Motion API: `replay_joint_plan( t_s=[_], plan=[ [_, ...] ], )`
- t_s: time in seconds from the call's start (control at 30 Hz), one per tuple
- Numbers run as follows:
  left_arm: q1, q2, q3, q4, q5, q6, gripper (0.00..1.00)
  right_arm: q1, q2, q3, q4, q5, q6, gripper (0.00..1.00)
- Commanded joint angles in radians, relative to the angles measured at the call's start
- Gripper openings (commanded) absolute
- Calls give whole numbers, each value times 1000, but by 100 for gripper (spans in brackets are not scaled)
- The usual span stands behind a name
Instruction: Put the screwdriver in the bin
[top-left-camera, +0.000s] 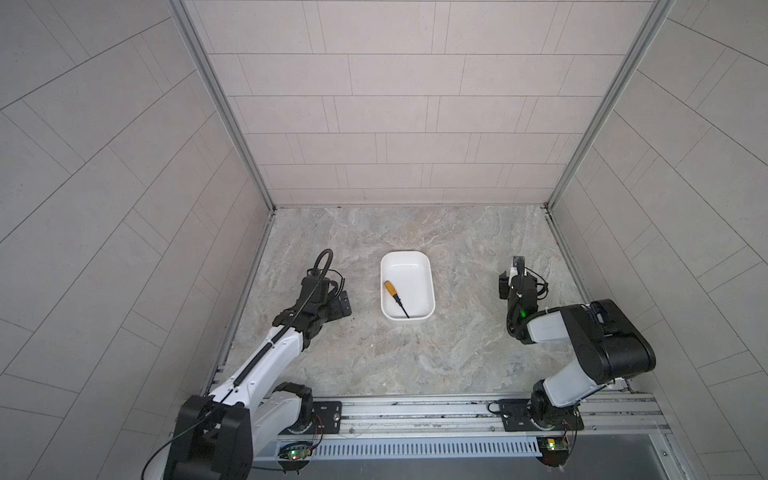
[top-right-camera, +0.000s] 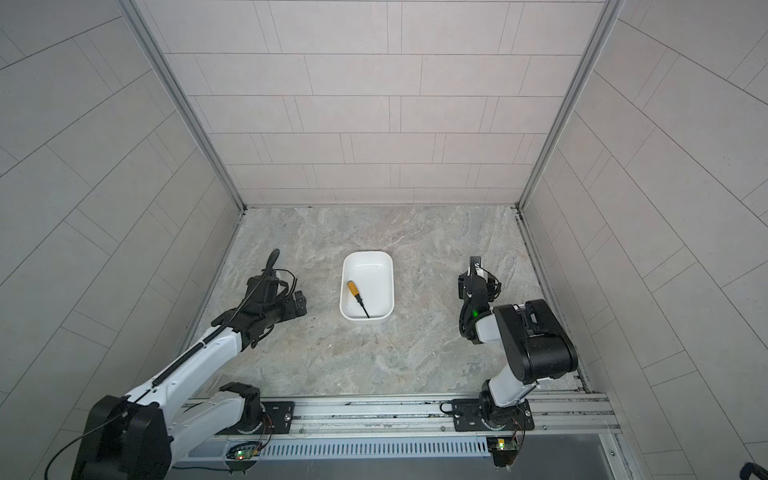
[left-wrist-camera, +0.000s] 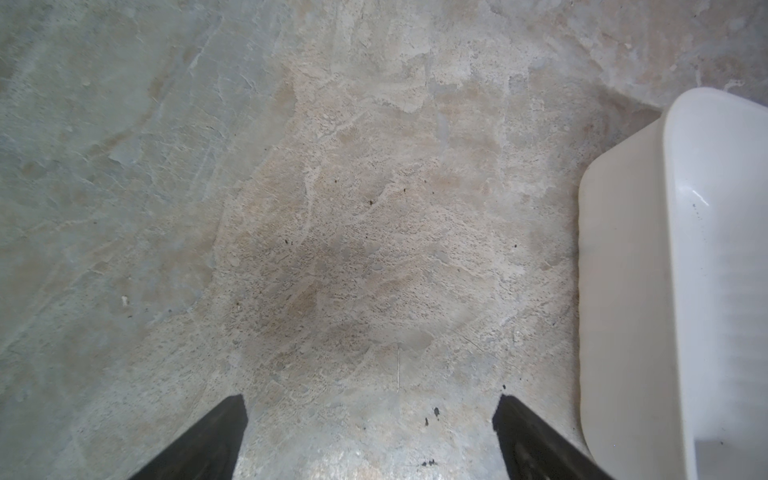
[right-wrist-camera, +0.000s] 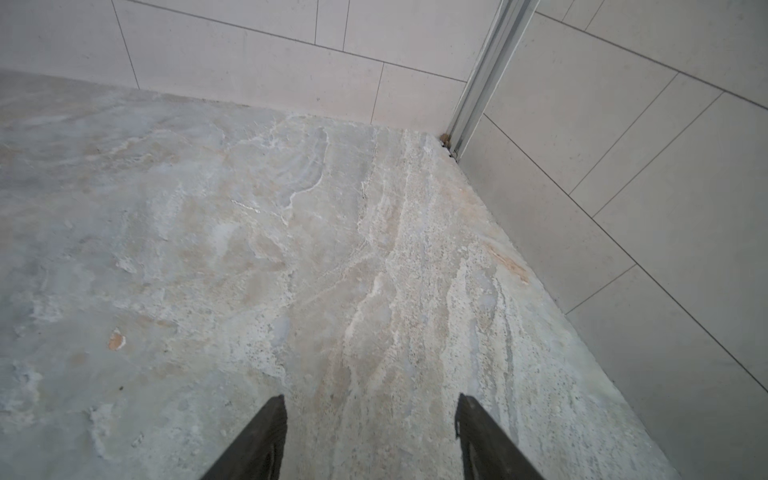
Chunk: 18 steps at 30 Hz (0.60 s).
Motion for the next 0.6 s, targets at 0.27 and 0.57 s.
replay_joint_plan(
  t_s=[0.27,0.57],
  plan=[
    [-3,8,1,2,1,-7,100,-21,-4,12,-3,-59,20,69],
    [-2,0,2,-3,10,-6,100,-55,-9,-23,59,-216,7,70]
  ],
)
